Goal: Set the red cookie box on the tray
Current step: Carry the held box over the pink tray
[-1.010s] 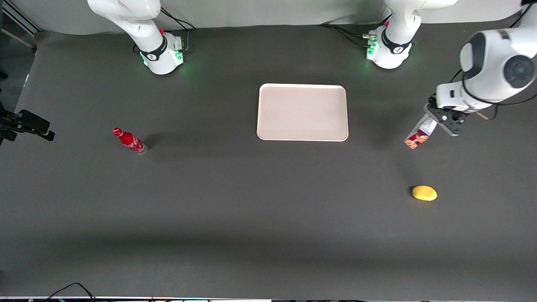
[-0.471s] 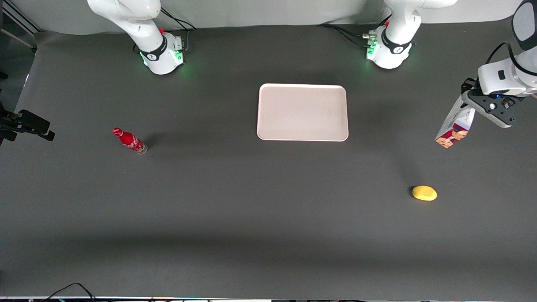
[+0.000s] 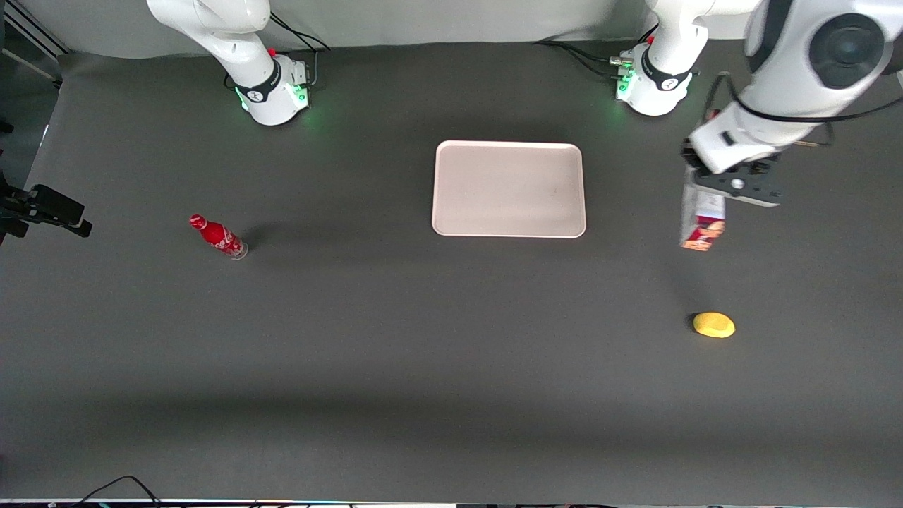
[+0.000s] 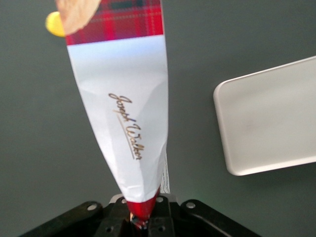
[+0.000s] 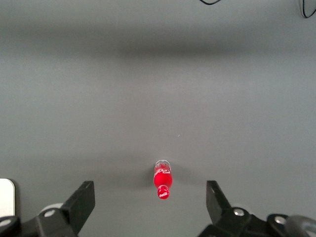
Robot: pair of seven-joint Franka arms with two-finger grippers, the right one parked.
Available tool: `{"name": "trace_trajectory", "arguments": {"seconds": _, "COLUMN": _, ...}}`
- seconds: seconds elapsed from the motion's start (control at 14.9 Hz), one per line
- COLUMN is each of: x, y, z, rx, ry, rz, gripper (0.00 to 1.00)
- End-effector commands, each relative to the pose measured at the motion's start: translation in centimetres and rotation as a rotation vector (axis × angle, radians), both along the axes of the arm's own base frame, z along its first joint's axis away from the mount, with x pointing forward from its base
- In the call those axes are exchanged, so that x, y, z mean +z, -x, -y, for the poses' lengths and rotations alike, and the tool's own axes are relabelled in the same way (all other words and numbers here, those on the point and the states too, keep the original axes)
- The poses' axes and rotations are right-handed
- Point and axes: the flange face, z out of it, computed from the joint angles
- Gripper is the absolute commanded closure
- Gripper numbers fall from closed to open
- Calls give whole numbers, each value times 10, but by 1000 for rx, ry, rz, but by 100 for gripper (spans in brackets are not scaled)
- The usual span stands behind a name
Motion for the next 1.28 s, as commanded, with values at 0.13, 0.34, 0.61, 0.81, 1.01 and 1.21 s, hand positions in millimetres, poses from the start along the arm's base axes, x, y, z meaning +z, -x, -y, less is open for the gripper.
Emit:
{"name": "trace_trajectory", "arguments": {"seconds": 0.13, "x": -23, "y": 27, "z": 114, "rx": 274, "ry": 90, "rz": -69, "gripper": 100}}
{"name": "trace_trajectory", "arguments": {"seconds": 0.34, "x": -68, "y": 47, "z": 150, "rx": 340, "ry": 86, "rz": -46, "gripper": 100}}
{"name": "trace_trajectory", "arguments": {"seconds": 0.61, "x": -161, "y": 86, "z": 165, "rx": 296, "ry": 94, "rz": 28, "gripper": 100}}
{"name": "trace_trajectory", "arguments": {"seconds": 0.81, "x": -208, "y": 99, "z": 161, "rx": 281, "ry": 94, "rz": 16, "gripper": 100}}
{"name": "trace_trajectory", "arguments": {"seconds": 1.01, "x": -241, "y": 111, "z": 150, "rx": 287, "ry": 95, "rz": 13, "gripper": 100}}
{"name": "trace_trajectory", "arguments": {"seconds": 1.21, "x": -255, "y": 123, "z": 147, "rx": 276, "ry": 75, "rz": -12, "gripper": 100}}
